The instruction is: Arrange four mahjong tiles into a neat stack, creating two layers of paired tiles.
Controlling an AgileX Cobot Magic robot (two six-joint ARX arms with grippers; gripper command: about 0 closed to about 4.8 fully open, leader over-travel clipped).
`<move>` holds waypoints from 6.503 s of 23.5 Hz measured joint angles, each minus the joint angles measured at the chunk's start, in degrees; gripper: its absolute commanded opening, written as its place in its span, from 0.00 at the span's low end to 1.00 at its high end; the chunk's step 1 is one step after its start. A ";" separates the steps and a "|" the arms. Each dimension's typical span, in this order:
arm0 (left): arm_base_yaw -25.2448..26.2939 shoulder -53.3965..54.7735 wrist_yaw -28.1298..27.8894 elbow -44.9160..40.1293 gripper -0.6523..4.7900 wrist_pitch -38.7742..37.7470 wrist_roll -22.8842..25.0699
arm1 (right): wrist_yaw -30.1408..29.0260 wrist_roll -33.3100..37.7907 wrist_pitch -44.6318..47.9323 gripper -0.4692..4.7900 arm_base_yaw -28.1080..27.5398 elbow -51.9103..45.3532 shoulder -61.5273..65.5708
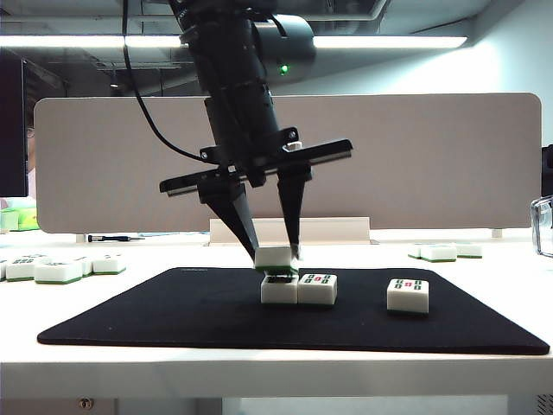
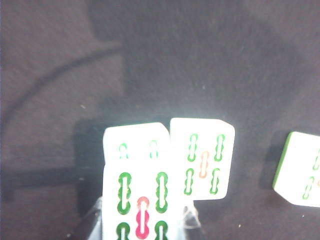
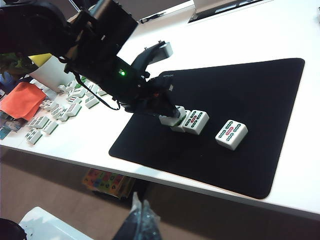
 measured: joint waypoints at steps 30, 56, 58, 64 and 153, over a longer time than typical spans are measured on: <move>-0.31 -0.02 -2.43 3.15 0.47 -1.11 2.80 | 0.02 0.00 0.02 0.09 -0.02 0.00 0.00; -6.58 8.46 16.41 8.50 0.92 10.10 84.52 | 2.19 -0.02 0.00 0.09 -0.02 0.00 0.00; -6.71 10.08 16.26 8.48 0.92 10.03 85.24 | 2.21 -0.02 0.00 0.09 -0.02 0.00 0.00; -6.69 11.82 13.75 8.50 0.83 11.61 85.37 | 2.43 -0.02 0.00 0.09 -0.02 0.00 0.00; -1.31 7.21 -11.89 13.97 0.32 -16.92 32.52 | 3.91 -0.02 0.00 0.09 -0.02 -0.02 0.00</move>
